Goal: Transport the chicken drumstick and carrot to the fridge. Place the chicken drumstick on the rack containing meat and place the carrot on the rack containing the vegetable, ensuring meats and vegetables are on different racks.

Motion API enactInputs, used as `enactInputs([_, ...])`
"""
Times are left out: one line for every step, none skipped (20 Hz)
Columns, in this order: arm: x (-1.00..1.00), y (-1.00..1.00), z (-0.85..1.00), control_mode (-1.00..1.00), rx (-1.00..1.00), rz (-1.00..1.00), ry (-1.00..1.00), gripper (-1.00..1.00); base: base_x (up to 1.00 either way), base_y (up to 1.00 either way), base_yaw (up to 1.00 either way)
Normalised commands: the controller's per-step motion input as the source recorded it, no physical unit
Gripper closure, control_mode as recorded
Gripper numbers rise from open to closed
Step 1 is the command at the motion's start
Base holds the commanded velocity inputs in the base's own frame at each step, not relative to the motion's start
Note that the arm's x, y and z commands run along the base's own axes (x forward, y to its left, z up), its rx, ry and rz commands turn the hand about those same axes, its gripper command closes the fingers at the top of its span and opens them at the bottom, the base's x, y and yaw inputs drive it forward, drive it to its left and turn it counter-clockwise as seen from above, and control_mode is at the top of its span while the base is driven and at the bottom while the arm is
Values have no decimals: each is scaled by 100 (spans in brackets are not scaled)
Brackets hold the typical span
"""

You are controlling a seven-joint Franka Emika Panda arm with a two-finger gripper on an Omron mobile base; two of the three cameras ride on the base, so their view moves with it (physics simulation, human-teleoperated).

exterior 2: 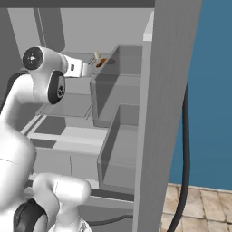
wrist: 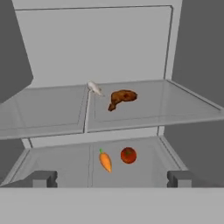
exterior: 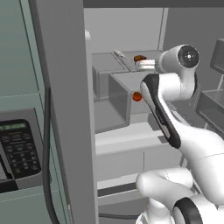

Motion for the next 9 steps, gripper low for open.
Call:
enactInputs([-100,0,0,-100,0,4,0,-100,0,0,0])
enactInputs([-100,0,-1,-100,0,4,0,-100,0,0,0])
enactInputs([-100,0,0,-100,0,4,0,-100,0,0,0])
enactInputs([-100,0,0,-100,0,4,0,-100,0,0,0])
enactInputs([-100,0,0,-100,0,4,0,-100,0,0,0])
enactInputs([-100,0,0,-100,0,2,0,-100,0,0,0])
enactInputs([-100,0,-4,-100,0,2,0,-100,0,0,0])
enactInputs([-100,0,-10,-100,0,2,0,-100,0,0,0])
enactInputs([-100,0,-20,-100,0,2,7,-100,0,0,0])
